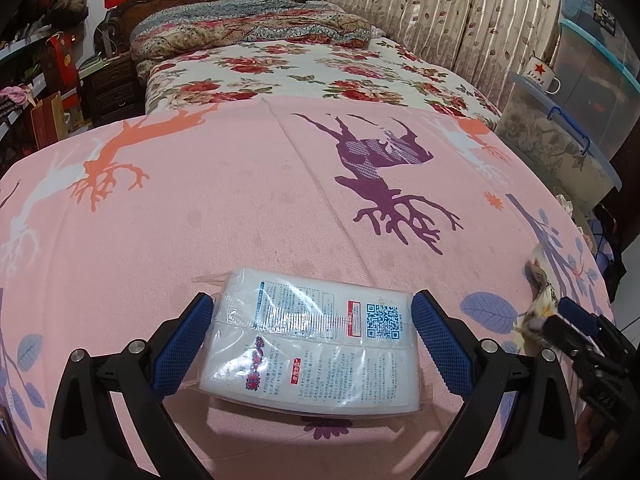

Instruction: Collect trash

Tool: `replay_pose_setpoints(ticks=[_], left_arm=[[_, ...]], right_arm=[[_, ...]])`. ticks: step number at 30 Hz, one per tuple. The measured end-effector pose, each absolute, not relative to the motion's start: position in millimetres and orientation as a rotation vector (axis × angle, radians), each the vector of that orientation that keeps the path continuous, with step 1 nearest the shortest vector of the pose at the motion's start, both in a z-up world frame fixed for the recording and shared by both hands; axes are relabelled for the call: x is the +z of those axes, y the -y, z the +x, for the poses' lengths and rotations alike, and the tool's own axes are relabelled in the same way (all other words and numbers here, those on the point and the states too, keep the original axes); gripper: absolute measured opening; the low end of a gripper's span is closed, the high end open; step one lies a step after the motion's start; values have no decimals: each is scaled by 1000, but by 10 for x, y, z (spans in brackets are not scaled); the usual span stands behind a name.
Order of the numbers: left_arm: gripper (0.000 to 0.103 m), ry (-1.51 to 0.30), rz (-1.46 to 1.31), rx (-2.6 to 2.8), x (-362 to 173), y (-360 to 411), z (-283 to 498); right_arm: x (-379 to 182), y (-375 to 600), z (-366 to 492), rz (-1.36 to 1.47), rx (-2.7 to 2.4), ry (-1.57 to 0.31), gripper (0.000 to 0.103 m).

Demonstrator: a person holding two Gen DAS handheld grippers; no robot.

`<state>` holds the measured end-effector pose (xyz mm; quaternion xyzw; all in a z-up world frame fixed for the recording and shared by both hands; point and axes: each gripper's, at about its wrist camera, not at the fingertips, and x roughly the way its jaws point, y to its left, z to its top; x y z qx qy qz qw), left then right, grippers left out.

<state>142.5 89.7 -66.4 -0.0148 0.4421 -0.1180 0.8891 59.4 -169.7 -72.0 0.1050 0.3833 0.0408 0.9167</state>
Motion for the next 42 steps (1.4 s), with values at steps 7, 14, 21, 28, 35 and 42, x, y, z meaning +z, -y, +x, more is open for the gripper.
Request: replay_pose_setpoints(ticks=[7, 14, 21, 28, 35, 42], left_arm=[[96, -919, -29, -242, -666, -899, 1430], [95, -924, -15, -226, -681, -874, 1423], [91, -915, 7, -193, -668, -820, 1372], [93, -954, -90, -141, -634, -869, 1199], [94, -957, -202, -198, -492, -1095, 1031], [94, -919, -99, -156, -393, -1115, 959]], right_arm=[[-577, 1688, 462, 233, 121, -703, 85], [-529, 1681, 384, 235, 141, -687, 85], [-511, 1846, 322, 276, 120, -677, 85], [-523, 1934, 305, 293, 117, -680, 85], [-538, 1977, 279, 302, 120, -678, 85], [-637, 2076, 325, 351, 112, -713, 85]])
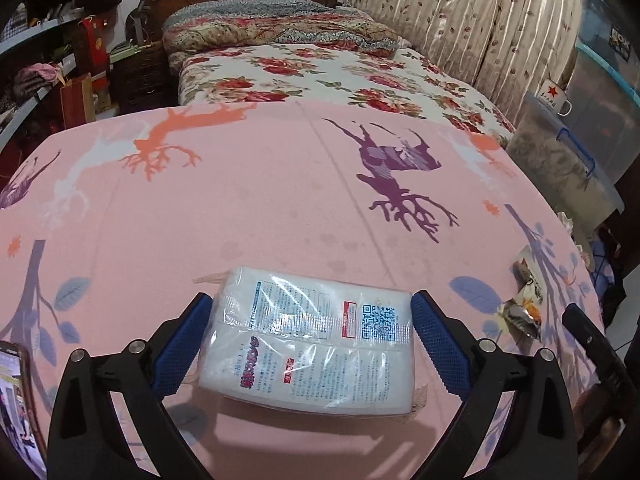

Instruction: Collect trash

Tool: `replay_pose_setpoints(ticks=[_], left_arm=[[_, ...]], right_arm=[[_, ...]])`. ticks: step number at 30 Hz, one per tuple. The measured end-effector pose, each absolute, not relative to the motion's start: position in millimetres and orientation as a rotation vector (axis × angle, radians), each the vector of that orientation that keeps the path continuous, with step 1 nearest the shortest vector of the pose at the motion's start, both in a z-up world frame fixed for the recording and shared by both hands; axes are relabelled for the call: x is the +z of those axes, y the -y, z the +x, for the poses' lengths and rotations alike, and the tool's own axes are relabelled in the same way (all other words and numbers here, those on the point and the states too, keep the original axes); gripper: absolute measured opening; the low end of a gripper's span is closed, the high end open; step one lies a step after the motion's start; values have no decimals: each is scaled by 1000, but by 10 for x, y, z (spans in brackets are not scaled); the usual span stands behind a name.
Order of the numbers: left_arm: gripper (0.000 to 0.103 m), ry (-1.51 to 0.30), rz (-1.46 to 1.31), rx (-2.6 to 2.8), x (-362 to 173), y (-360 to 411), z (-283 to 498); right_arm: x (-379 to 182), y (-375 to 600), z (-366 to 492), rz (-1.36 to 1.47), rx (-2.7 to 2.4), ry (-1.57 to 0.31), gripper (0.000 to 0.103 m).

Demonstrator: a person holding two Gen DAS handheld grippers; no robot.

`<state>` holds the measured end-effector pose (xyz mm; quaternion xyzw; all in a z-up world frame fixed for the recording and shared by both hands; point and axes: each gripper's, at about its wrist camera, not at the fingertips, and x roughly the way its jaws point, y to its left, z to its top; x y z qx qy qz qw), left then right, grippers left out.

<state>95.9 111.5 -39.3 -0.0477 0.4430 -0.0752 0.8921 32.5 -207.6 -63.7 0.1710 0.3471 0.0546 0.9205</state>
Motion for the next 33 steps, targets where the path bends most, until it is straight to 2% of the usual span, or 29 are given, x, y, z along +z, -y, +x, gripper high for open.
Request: replay_pose_setpoints(ticks=[12, 17, 25, 29, 33], left_arm=[[94, -912, -17, -323, -386, -746, 924], [94, -905, -142, -337, -313, -953, 971], [94, -916, -280, -290, -496, -1055, 1054], [94, -858, -327, -279, -523, -1131, 1019], [94, -790, -248, -264, -452, -1083, 963]], right_arm=[[-654, 2053, 336, 346, 114, -717, 85], [-663, 2054, 332, 352, 115, -722, 85], [-649, 2029, 310, 346, 118, -717, 85], [-656, 2053, 311, 357, 111, -718, 85], [-657, 2047, 306, 352, 117, -717, 85]])
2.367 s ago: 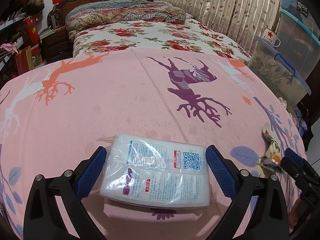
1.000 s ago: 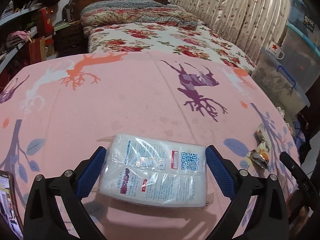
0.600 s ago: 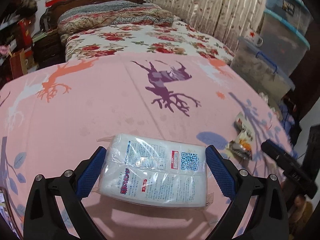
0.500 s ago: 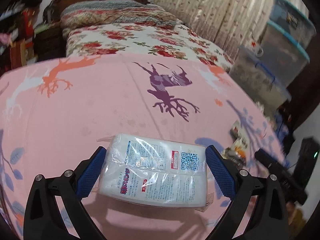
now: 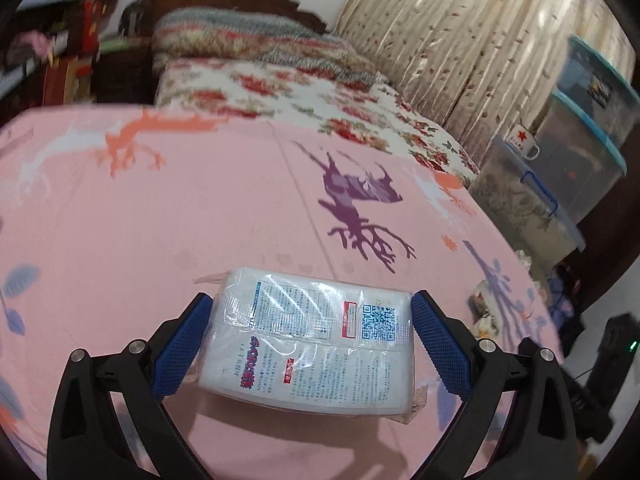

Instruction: Collect trash

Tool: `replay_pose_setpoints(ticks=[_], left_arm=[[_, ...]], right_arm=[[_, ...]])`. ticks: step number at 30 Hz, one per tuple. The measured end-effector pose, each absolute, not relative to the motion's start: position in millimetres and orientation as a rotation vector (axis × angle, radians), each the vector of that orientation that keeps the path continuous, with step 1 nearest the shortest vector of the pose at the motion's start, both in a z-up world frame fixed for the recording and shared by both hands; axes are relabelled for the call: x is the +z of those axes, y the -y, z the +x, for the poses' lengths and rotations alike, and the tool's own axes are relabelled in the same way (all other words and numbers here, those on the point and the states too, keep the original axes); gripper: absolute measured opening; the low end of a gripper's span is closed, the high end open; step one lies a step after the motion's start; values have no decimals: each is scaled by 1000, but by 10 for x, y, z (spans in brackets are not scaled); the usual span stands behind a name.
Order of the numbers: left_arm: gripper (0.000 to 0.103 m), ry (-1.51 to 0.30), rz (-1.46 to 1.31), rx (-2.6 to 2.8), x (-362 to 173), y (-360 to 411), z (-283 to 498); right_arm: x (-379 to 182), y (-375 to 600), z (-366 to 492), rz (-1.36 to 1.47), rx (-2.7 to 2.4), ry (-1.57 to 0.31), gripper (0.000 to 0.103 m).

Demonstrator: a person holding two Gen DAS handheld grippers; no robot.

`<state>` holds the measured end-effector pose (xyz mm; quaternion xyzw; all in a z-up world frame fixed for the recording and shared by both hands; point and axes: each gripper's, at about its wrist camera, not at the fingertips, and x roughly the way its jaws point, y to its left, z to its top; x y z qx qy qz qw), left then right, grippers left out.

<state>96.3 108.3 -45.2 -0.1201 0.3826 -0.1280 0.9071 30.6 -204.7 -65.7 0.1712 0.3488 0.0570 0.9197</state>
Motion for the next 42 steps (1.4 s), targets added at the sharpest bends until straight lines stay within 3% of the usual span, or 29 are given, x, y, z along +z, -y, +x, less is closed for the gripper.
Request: replay_pose_setpoints(ticks=[8, 13, 19, 26, 35, 42], left_arm=[[94, -808, -254, -293, -420, -1096, 979], [94, -822, -278, -428, -358, -1031, 893], [94, -841, -306, -493, -360, -951, 825], [94, -867, -416, -463, -426, -1161, 936], [94, -831, -434, -356, -237, -1496, 859], [94, -904, -253, -211, -234, -1420, 546]], right_arm=[[-489, 1748, 334, 236, 212, -685, 84], [-342, 1328, 592, 98, 334, -705, 68], [-390, 939, 770, 89, 436, -750, 65], [-615, 486, 324, -106, 589, -791, 64], [-607, 807, 311, 17, 530, -795, 65], [-520, 1175, 294, 79, 442, -729, 65]])
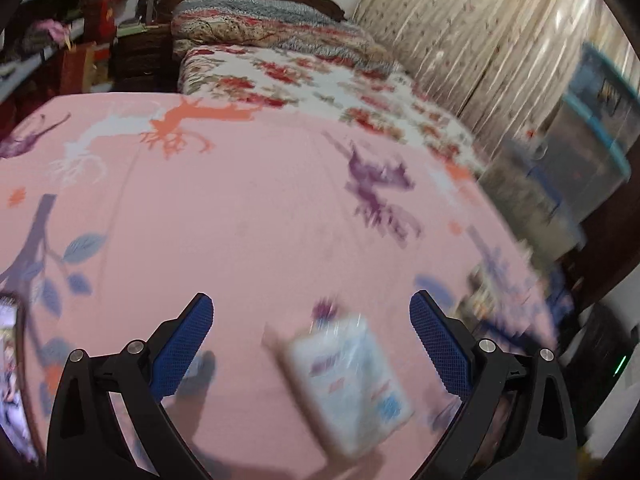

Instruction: Collect trash

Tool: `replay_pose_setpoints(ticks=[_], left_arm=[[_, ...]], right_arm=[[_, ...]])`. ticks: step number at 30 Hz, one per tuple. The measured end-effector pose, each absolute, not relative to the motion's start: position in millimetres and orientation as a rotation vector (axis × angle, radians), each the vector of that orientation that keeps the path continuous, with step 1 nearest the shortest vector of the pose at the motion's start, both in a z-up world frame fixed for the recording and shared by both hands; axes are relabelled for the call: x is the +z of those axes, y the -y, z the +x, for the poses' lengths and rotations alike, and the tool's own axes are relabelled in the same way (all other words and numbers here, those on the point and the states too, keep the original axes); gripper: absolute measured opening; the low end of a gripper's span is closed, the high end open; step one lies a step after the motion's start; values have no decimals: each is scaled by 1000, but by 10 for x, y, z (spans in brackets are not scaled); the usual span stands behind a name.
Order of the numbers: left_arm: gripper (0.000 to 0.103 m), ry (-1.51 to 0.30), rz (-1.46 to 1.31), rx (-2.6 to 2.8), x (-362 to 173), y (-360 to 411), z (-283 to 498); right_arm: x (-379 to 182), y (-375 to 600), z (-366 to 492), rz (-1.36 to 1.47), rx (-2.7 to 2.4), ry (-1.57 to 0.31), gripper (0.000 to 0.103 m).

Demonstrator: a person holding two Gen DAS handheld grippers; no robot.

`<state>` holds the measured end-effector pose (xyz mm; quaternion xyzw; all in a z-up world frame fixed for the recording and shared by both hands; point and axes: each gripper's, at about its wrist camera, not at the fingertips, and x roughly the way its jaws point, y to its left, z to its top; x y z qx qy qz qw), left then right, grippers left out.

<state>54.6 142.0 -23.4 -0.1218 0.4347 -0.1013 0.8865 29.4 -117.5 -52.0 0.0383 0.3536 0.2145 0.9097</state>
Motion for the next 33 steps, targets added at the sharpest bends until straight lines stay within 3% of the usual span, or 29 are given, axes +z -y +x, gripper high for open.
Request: replay_pose_setpoints(ticks=[7, 14, 16, 17, 21, 25, 33], left_arm=[[94, -940, -149, -190, -450, -1022, 218], [92, -971, -72, -195, -649, -675, 348], [63, -957, -53, -195, -645, -633, 376], [60, -956, -47, -199, -638, -617, 395], [58, -956, -77, -263, -624, -552, 496], [58, -966, -100, -341, -580, -384, 555], [59, -1013, -106, -511, -523, 135, 508]], right_arm=[[-587, 1850, 386, 224, 243, -711, 81], [-701, 2283, 431, 322, 178, -747, 81], [-730, 2444, 481, 398, 181, -759, 81], [-749, 2521, 494, 435, 180, -763, 80], [-876, 2884, 647, 588, 180, -790, 61], [-894, 3002, 848, 586, 192, -802, 47], [-822, 2884, 1538, 455, 392, -891, 44]])
